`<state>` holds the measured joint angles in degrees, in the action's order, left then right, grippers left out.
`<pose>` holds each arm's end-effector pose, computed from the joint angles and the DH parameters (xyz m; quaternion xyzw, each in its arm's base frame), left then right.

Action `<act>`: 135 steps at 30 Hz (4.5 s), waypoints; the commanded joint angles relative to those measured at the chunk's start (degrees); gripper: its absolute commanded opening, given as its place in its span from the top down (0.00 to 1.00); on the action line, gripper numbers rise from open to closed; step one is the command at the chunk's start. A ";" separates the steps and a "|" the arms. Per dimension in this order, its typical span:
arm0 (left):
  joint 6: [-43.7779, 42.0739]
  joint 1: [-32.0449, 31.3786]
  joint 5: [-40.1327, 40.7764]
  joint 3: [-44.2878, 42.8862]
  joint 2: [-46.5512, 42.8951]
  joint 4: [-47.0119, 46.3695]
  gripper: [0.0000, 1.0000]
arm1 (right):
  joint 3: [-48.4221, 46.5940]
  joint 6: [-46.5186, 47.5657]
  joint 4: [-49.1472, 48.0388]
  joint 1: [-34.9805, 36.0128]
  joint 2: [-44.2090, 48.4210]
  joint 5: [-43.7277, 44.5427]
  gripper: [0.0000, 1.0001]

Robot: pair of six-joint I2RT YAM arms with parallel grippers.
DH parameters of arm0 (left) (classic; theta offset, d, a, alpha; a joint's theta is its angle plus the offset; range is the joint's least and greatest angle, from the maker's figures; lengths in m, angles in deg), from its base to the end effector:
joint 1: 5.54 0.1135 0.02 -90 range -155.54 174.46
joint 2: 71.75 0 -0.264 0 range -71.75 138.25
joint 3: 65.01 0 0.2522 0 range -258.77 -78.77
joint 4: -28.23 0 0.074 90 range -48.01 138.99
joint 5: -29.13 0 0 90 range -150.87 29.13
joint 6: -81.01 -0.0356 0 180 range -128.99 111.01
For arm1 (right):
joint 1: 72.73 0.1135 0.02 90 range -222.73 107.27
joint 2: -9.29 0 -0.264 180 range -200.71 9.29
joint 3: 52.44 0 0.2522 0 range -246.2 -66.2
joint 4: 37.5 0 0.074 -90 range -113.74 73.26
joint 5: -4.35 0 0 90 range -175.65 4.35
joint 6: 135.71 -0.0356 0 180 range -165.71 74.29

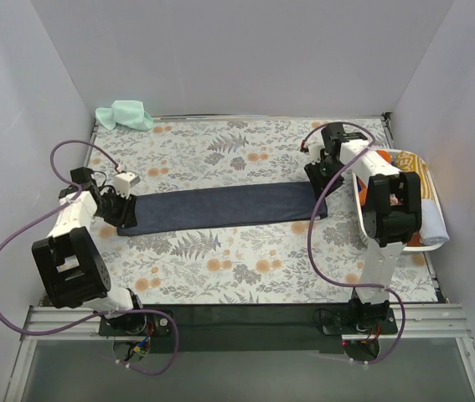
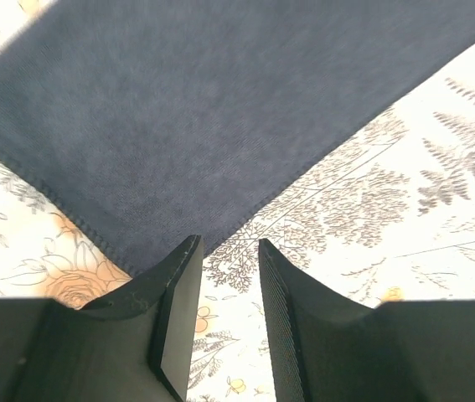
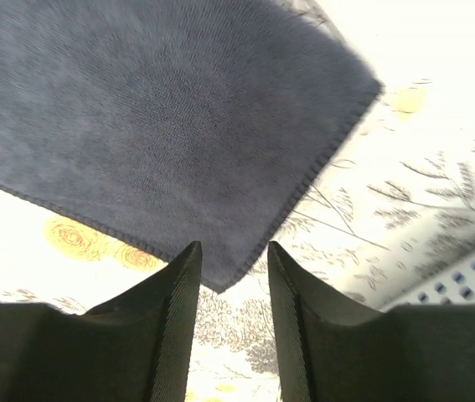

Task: Roll the towels
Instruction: Fold the towel

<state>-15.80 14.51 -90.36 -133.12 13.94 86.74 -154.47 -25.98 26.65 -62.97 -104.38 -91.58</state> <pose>0.2557 0.0747 0.1987 -0.0801 0.9571 -0.2185 0.1726 0.3934 0.0714 0.1983 -0.2584 0.9567 0.0404 0.1275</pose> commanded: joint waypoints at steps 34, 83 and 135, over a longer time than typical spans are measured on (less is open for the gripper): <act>2.68 -0.37 -6.45 -11.92 -2.99 3.06 0.56 | 3.21 -8.58 -0.83 -8.16 -2.35 -1.80 0.99; 8.48 -0.37 -8.12 -15.61 3.43 6.49 0.11 | -18.08 -9.44 4.89 18.98 -14.13 -26.94 0.99; 7.86 -6.69 -5.22 -8.93 1.94 2.80 0.32 | -7.01 -4.52 -0.12 17.31 -7.39 -41.51 0.85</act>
<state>-8.06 8.17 -95.17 -142.30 16.34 90.50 -161.82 -31.95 27.00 -44.96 -119.35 -127.27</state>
